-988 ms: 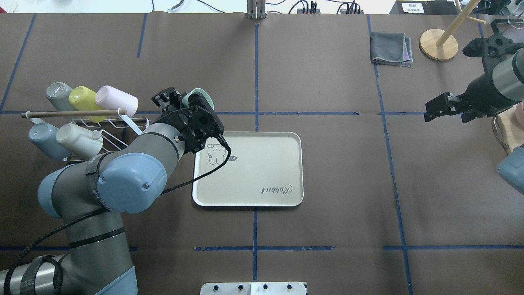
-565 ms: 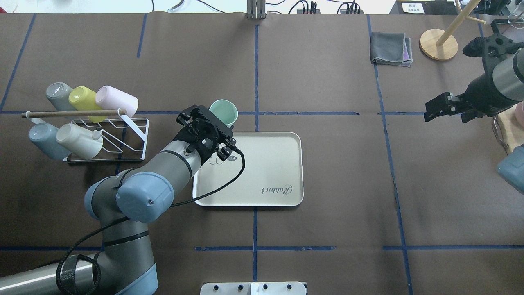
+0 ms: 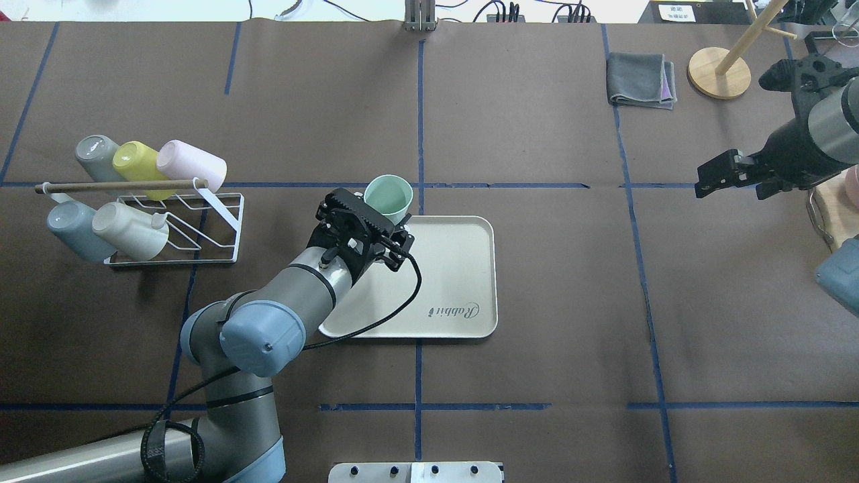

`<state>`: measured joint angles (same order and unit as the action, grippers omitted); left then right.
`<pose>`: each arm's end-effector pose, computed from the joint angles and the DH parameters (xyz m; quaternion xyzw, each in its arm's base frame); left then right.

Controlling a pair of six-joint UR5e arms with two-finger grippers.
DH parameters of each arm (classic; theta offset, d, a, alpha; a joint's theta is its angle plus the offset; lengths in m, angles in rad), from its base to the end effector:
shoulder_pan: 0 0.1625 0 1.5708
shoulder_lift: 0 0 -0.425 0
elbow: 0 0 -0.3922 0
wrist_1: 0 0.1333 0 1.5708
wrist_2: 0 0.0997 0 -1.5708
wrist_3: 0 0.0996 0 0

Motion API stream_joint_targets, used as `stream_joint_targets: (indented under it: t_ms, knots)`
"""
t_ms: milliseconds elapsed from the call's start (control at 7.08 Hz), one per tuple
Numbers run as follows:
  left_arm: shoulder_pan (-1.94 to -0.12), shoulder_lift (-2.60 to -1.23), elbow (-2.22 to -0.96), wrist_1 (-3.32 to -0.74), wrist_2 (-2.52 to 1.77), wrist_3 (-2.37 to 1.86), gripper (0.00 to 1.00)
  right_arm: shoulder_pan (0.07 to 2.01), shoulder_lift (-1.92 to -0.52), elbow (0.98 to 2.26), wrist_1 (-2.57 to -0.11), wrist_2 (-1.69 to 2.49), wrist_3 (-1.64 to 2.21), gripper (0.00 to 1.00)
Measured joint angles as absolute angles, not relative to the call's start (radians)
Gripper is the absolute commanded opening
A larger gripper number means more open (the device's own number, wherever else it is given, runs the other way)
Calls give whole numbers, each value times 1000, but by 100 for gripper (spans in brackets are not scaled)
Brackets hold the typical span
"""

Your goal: Pick up and place green cup on tray

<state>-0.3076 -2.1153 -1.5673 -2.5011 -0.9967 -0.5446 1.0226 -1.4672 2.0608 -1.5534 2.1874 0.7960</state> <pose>0.5622 -0.3752 0.2332 0.5630 0.3759 0.0722 0.7325 -0.1946 -0.4639 0.3752 0.0441 -0.4049 0.0217 0.9130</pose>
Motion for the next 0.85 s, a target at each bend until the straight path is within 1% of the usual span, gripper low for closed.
stream_joint_targets:
  t_ms: [282,424,565,706,847]
  knots:
    - [-271,-2128,-1486,-2608,-939,-548,16,1023,-1467,2058,-1554,2187,795,100]
    - [-262,-2138,-1465,-2641,-926,-549,21,1023,-1467,2057,-1554,2187,795,100]
    - [-257,-2153,-1427,-2695,-919,-549,21,1023,-1467,2057,-1554,2187,796,100]
    - [-252,-2173,-1373,-2757,-910,-549,24,1023,-1468,2057,-1554,2186,796,100]
    - [-248,-2194,-1330,-2791,-900,-549,29,1023,-1468,2056,-1555,2185,795,100]
